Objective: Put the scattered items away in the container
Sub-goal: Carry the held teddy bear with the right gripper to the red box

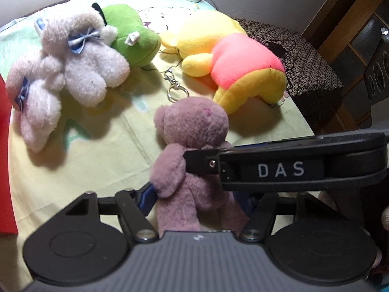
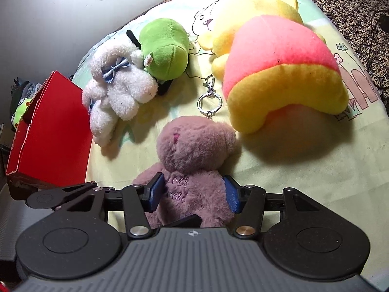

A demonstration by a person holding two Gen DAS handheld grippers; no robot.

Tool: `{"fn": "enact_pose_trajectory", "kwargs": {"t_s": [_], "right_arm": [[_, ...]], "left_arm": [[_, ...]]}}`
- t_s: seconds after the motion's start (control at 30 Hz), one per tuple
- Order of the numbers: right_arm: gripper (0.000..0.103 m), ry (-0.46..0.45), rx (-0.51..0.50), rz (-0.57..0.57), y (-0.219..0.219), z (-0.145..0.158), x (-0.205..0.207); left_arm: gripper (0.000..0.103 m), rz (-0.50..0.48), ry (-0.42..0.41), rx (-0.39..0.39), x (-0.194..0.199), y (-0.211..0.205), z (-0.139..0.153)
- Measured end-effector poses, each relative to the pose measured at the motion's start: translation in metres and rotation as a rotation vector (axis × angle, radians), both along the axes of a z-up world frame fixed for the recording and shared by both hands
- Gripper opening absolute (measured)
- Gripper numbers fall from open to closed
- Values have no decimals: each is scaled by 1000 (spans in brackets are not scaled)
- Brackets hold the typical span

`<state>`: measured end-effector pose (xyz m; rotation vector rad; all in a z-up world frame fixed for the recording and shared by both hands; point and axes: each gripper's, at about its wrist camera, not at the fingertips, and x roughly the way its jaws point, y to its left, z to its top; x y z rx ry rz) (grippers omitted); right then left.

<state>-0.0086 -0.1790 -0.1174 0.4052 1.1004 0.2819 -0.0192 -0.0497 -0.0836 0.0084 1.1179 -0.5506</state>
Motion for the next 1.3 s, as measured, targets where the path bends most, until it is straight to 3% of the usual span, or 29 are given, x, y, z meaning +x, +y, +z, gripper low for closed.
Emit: {"fn": "enact_pose_trajectory", "kwargs": {"t_s": [0.23,0.4,0.67,0.93,1.3], "right_arm": [[52,12,36,-35,-6,6,-17],[51,-17,53,-36,0,21,-27],[51,-128,100,-59,26,74,-40],[51,-251,156,-35,83,123,-44],[51,-420,194,73,186,168,-23]], "left_arm": [[57,-56,-14,-10,-17,3,12],[57,-63,-49,-33,-27,15,31],[57,-95,-203,-66,-40,53,87],[57,-85,-357,-94,-57,128,140],[57,1,-502,-93,-58,238,183]]}}
